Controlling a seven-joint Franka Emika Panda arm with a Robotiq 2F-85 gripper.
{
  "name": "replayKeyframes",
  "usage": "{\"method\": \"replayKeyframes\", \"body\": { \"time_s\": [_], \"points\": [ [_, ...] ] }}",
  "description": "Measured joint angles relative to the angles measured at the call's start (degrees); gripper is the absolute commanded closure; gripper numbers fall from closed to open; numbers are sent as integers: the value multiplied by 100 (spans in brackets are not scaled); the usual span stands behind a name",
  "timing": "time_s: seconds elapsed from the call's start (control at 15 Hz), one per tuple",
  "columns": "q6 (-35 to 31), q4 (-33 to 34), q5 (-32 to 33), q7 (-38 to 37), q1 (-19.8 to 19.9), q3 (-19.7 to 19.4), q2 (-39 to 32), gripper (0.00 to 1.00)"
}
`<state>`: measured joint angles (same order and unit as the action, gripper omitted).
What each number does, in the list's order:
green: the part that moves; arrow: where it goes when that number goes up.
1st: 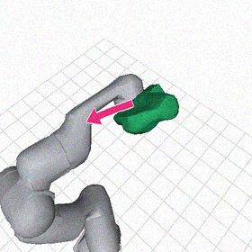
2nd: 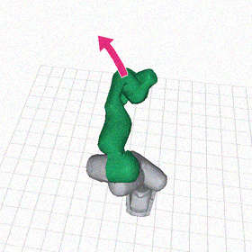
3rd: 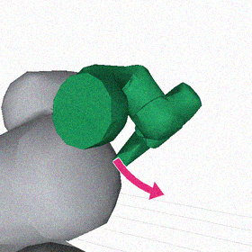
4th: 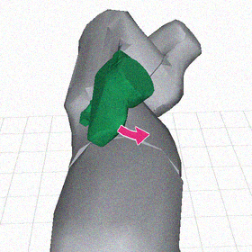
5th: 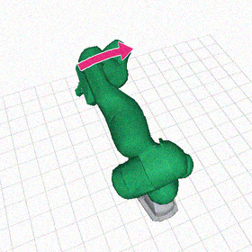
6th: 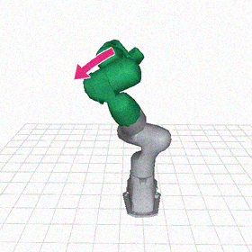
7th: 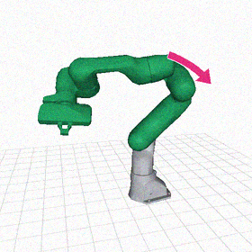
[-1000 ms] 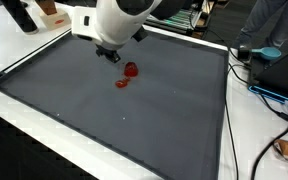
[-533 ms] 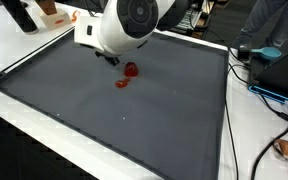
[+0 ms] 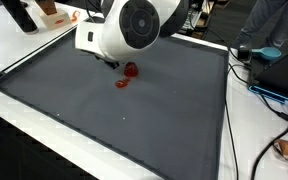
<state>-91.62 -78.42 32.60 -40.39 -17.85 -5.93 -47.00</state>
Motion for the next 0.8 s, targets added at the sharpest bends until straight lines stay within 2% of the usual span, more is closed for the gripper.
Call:
{"method": "replayKeyframes", "body": {
  "time_s": [0.8],
  "points": [
    [0, 47, 0, 289, -100, 42, -41, 97]
  ]
}}
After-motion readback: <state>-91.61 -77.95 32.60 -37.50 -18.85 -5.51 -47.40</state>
